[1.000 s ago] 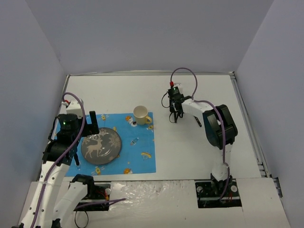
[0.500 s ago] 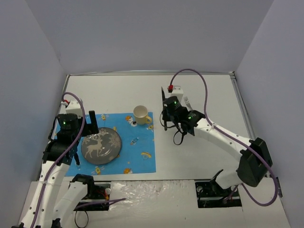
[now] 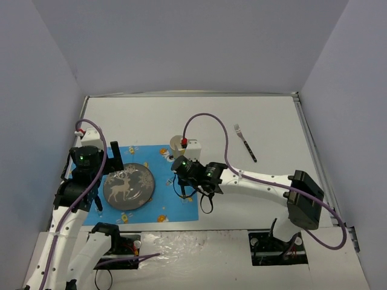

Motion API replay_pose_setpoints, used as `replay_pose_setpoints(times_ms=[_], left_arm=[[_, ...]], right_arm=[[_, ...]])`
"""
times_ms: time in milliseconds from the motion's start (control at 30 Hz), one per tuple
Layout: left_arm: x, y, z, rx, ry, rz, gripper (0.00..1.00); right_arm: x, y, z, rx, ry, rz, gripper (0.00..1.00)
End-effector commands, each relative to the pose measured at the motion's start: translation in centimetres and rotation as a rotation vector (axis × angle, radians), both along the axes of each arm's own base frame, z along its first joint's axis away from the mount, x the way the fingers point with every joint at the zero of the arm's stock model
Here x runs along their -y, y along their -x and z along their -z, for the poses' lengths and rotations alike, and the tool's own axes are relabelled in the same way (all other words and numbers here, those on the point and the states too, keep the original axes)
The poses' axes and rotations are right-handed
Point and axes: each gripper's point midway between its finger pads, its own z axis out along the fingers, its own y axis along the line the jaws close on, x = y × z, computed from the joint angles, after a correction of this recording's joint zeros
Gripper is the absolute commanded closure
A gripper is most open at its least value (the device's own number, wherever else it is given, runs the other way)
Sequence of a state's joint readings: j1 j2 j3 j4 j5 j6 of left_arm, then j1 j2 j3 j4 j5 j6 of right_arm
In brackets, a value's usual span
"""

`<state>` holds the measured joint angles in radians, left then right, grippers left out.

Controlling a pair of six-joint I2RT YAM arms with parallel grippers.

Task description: Set the dinner table for one person

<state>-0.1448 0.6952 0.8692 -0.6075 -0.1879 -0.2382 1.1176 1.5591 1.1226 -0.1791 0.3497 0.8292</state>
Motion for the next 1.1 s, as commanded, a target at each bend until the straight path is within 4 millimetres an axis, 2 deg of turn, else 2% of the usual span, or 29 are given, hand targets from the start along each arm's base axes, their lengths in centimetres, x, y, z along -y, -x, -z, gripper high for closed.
replay_pose_setpoints(times_ms=[0,100,267,367,633,867,1067], left_arm=[[-0.6,-0.4,-1.9,0.062,0.003,-0.043,0.03],[-0.8,-0.3,-1.9,0.065,0.005,-0.055,0.03],[-0.8,-0.2,-2.0,0.069,0.01,-0.056,0.03],[-0.8,-0.2,-2.0,0.072,0.01,-0.055,0.03],[-0.7,0.2,-2.3,0.087,0.015,-0.051,0.03],[-0.7,0.2,-2.3,0.088,0.016,-0.048,0.03],[-0.7,0.2,-2.3,0.088,0.016,-0.048,0.03]], right_arm=[[-3.3,-0.1,-0.4,0.021,-0.05,0.075,1.0],[-5.0,1.1,1.4,-0.023,-0.037,0.067,1.0],[-5.7,1.4,2.6,-0.058,-0.035,0.098,1.0],[-6.1,1.8,4.1,-0.105,-0.006,0.095,1.0],[-4.5,0.8,6.4,-0.141,0.048,0.165,1.0],[-4.9,0.6,7.6,-0.168,0.07,0.149,1.0],[-4.8,0.5,9.0,-0.214,0.083,0.145,0.95]])
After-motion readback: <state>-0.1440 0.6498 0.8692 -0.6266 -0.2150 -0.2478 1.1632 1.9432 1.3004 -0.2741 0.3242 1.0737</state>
